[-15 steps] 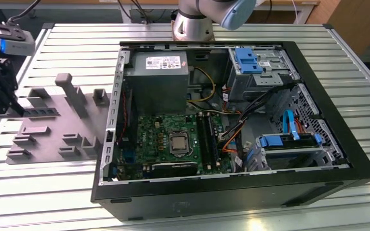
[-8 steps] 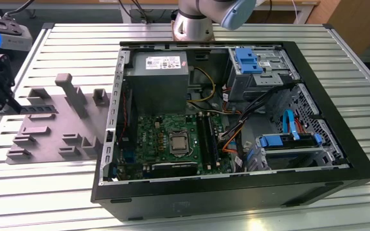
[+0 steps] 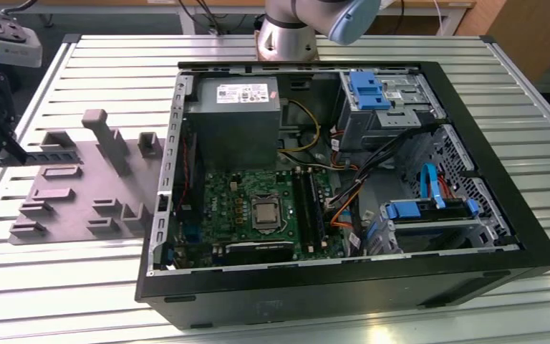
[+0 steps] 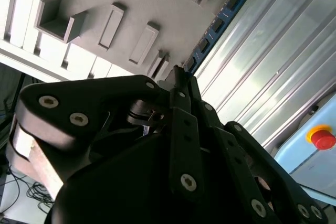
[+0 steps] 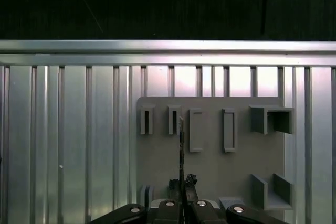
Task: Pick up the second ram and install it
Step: 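Pick up the second ram and move it above second insertion slot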
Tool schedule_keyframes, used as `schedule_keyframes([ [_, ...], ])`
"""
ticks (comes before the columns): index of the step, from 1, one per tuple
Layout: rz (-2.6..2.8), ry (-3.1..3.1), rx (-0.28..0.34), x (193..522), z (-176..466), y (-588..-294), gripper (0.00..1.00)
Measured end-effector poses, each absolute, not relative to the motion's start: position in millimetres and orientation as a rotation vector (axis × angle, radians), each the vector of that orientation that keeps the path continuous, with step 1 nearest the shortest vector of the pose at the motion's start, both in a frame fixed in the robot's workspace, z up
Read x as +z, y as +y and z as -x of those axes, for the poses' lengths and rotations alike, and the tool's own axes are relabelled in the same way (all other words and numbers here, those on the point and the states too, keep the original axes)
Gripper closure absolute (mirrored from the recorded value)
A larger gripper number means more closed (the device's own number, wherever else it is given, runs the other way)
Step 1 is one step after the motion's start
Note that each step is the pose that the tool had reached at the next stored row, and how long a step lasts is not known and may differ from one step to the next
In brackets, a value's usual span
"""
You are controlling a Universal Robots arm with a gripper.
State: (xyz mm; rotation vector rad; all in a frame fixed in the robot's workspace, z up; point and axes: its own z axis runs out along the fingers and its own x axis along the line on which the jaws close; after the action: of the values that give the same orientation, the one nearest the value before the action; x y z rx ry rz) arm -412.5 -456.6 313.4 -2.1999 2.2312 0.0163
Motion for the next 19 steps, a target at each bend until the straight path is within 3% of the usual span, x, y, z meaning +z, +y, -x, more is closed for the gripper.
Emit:
schedule_keyframes([
  [19,2.200,2.231,0.016,331.0,412.5,-456.6,0.86],
])
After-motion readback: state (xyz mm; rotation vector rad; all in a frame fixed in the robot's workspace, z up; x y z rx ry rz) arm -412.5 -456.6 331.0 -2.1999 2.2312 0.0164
